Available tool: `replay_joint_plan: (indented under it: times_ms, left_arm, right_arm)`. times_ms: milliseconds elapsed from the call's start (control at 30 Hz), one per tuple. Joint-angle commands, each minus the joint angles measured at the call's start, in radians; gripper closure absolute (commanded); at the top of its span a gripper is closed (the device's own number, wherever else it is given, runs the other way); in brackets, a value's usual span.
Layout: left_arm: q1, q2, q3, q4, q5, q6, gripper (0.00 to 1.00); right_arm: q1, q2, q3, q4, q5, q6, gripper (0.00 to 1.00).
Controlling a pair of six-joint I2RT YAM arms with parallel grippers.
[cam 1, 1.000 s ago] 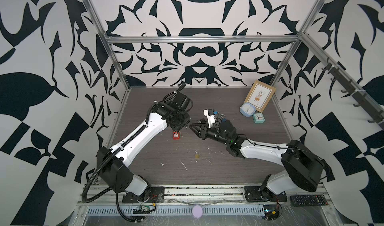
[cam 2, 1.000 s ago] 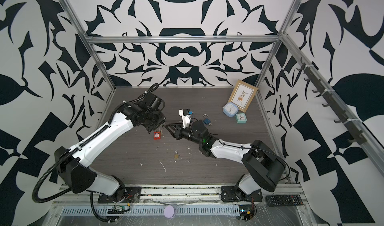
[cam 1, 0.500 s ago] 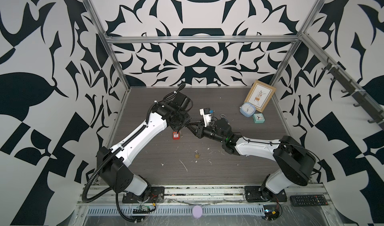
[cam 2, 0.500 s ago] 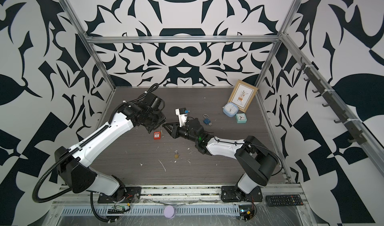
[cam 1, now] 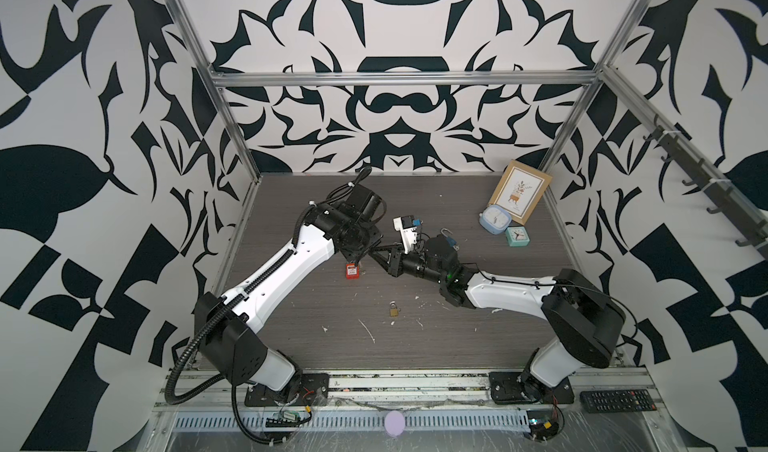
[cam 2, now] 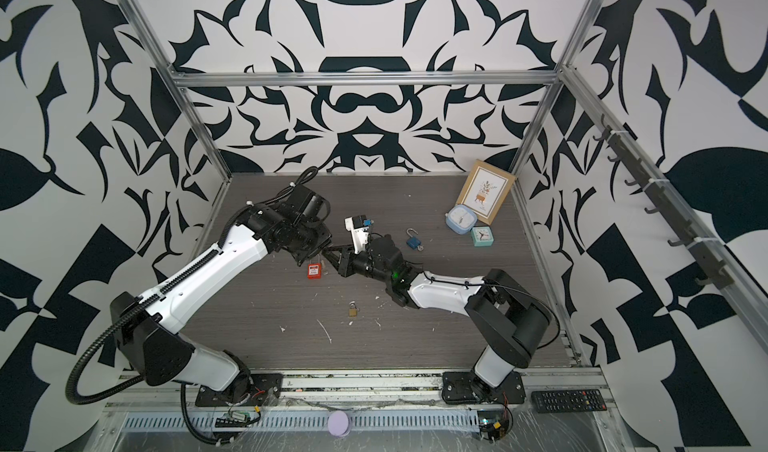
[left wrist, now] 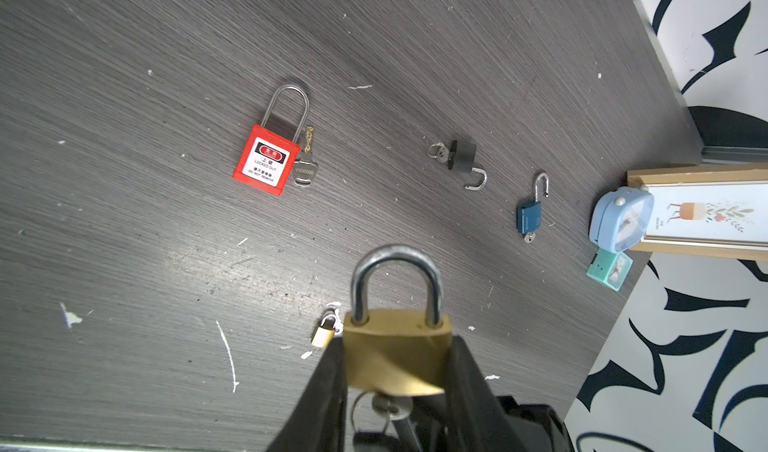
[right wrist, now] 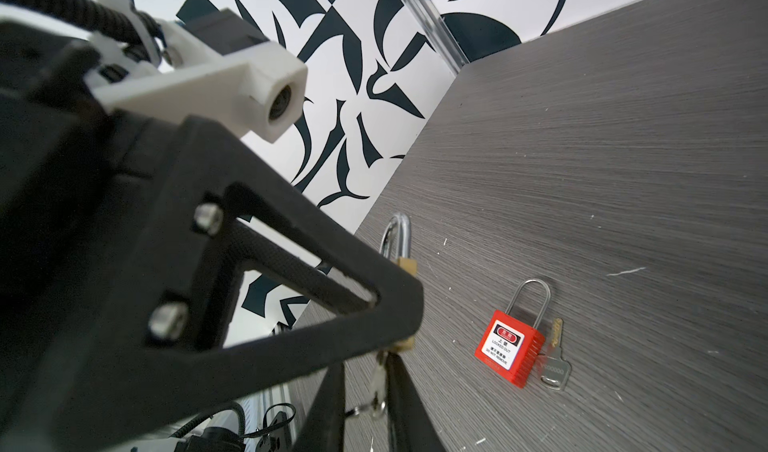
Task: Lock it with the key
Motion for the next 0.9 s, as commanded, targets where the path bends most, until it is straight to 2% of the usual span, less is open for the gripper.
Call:
replay_joint_plan:
  times_ms: [0, 333, 567, 867]
  left_arm:
    - [-0.002, 0.014, -0.006, -0.014, -0.016, -0.005, 1.00]
    - [-0.003, 0.010, -0.009, -0.011, -0.015, -0.005, 1.00]
    - [-0.002, 0.011, -0.009, -0.011, -0.012, -0.004, 1.00]
    - [-0.002, 0.014, -0.002, -0.022, -0.013, -0.005, 1.00]
  right_arm:
    - [0.011, -0.013, 0.048, 0.008, -0.016, -0.029, 0.81]
    - [0.019, -0.052, 0.057, -0.125, 0.049, -0.145, 0.83]
    - [0.019, -0.066, 0.048, -0.133, 0.077, -0.178, 1.00]
    - [0.027, -0.066, 0.060, -0.172, 0.078, -0.216, 1.00]
